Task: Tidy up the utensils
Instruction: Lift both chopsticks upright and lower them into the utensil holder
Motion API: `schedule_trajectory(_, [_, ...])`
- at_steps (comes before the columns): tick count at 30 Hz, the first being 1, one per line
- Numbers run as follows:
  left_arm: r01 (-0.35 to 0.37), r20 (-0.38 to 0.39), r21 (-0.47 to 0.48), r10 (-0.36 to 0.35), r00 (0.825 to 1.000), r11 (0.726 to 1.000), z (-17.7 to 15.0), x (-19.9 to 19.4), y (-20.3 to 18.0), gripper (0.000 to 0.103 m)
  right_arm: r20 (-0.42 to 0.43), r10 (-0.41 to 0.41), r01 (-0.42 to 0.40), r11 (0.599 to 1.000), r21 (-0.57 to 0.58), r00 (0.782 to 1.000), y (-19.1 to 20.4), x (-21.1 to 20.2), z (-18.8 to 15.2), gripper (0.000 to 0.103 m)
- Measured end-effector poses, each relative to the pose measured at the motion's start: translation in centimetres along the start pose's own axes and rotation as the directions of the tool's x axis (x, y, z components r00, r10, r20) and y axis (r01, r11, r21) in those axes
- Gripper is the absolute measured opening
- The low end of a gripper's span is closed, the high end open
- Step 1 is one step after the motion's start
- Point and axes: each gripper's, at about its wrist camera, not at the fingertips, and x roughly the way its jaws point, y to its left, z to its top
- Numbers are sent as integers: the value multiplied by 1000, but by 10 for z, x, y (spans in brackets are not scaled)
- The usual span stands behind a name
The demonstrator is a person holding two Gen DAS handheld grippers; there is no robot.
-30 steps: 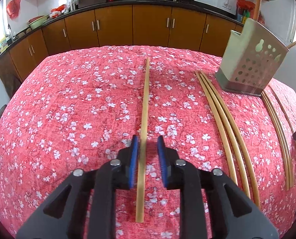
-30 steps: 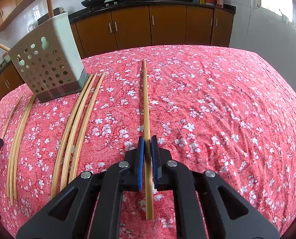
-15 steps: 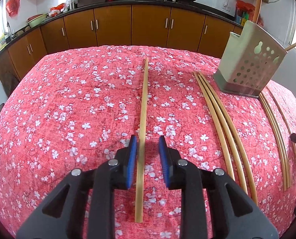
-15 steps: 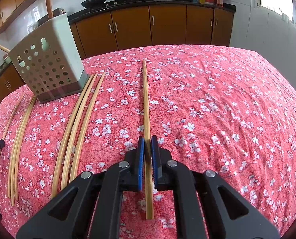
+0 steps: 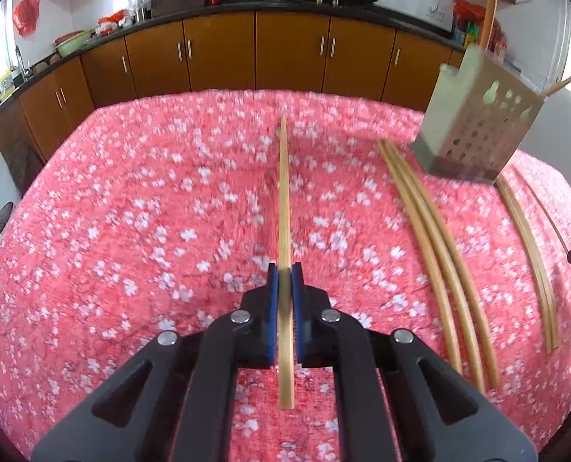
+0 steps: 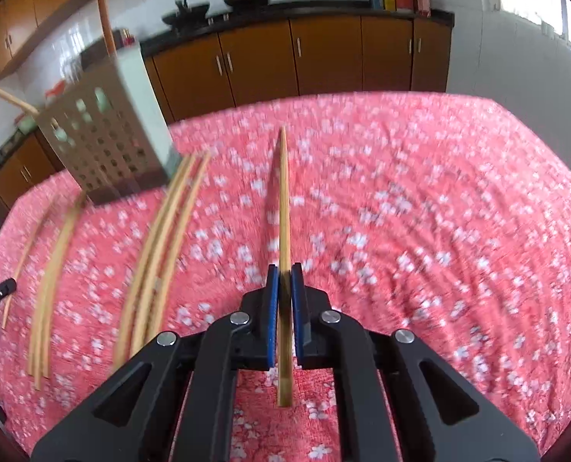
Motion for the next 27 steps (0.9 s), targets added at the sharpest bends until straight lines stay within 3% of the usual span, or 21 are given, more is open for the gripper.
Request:
schedule_trajectory(9, [42,180,-25,-37,983,999,27,-62,-1,8,181,11,-12,1000,6,983,-1,-55,22,8])
schedule_trajectory(16, [77,300,-35,-63,952,996,48,-99,-6,8,240,7,-5,1000,-9,971,5,-69,37,8])
schedule_trajectory(27, [103,365,-7,-94,926,995,75,-125,-13,8,337,31,-23,999,-26,941,13,-93,60,8])
